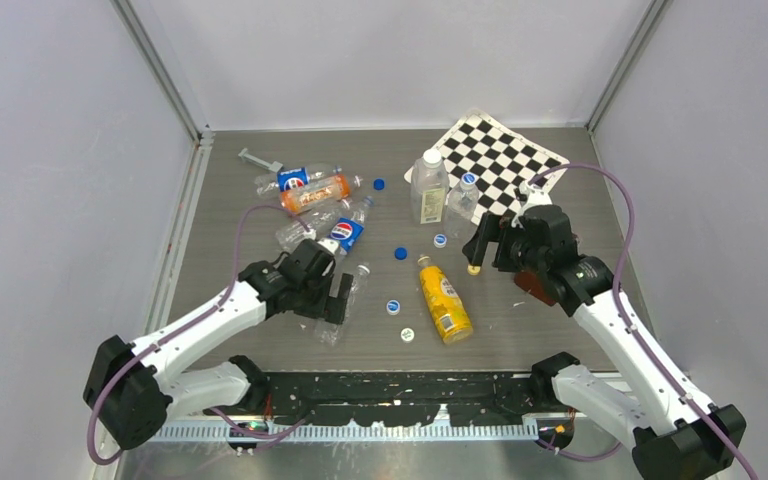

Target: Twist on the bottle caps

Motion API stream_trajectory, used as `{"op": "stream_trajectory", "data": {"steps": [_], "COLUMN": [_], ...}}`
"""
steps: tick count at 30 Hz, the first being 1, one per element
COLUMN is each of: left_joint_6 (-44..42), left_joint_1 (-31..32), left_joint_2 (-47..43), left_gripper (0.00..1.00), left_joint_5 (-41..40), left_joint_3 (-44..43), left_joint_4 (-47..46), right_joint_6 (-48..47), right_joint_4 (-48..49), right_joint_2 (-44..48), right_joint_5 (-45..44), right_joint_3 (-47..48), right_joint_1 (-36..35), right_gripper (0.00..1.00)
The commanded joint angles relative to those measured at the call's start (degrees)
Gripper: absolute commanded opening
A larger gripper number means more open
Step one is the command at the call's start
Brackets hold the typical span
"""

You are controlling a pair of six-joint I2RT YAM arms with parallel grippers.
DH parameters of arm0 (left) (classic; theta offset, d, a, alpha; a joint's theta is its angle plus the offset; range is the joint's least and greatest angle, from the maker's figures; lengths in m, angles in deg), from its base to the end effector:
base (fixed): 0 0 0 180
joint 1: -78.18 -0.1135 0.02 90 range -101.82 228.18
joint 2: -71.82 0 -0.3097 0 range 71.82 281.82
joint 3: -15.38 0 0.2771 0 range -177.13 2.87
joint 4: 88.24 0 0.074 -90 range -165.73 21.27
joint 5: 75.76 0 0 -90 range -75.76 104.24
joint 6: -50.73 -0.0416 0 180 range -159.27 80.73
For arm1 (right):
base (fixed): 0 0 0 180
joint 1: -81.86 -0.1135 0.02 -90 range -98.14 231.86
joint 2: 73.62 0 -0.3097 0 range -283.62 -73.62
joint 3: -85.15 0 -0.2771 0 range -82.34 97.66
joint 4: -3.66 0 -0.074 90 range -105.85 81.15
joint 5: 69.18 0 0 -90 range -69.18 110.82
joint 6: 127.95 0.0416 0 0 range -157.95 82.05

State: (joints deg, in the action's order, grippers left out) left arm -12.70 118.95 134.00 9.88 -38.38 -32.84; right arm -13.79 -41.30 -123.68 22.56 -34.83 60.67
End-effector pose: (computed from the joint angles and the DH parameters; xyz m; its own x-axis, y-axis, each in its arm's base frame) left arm 0.1539 -0.1286 0.2432 -0.8878 0.1766 -0.4251 0.2556 0.9571 -0.1363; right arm 0.1756 0.0694 0.3326 -0.6453 0.1886 -0.7403 -0.1319 0.9270 0.3512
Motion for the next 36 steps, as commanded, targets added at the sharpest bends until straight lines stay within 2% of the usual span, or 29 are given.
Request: {"op": "stream_trajectory", "data": {"steps": [1,5,9,13,18,21,28,36], "left_joint_6": [-1.3,0.5,-0.1,-0.6,-0.7,-0.6,0.5,-0.2], "left_joint_1": [0.1,0.4,3.5,5.0,7.3,10.3,15.4,16.4], "left_joint_2": [1.0,3.5,9.6,15.6,21.3,24.3,29.7,34.3], "left_gripper": [1.00,0.97,0.95,0.93,0.90,0.86,0.85,0.86], "left_joint_5": [-0.2,-0.8,-4.6,-9.9,-15.0,-18.0,-26.8,-31.9], "left_joint_3": [-5.9,-8.3,-12.1,-14.5,-17.1,-19.3,-22.8,-22.5], "left_joint_4": [3.7,1.7,1.3,0.9,-0.2,0.4,3.5,1.8], "right_joint_6": [2.8,5.4,4.3,3.4,4.4,5.1,5.6,5.0], "right_joint_4": [-2.0,3.9,8.6,3.6,-5.0,-5.9,-5.4,-5.1], "right_joint_2": [0.5,5.4,10.9,9.3,2.5,0.9,1.3,1.0], "right_joint_5": [-1.0,1.1,3.2,1.9,-1.2,-1.1,-1.6,-0.2], "right_joint_3": [2.5,-1.3,-5.5,-3.2,1.0,1.3,1.0,1.2], "right_joint_1": [0.1,0.1,0.1,0.1,0.1,0.1,0.1,0.1], "right_gripper": [1.00,1.00,1.00,1.00,1.00,1.00,1.00,1.00]}}
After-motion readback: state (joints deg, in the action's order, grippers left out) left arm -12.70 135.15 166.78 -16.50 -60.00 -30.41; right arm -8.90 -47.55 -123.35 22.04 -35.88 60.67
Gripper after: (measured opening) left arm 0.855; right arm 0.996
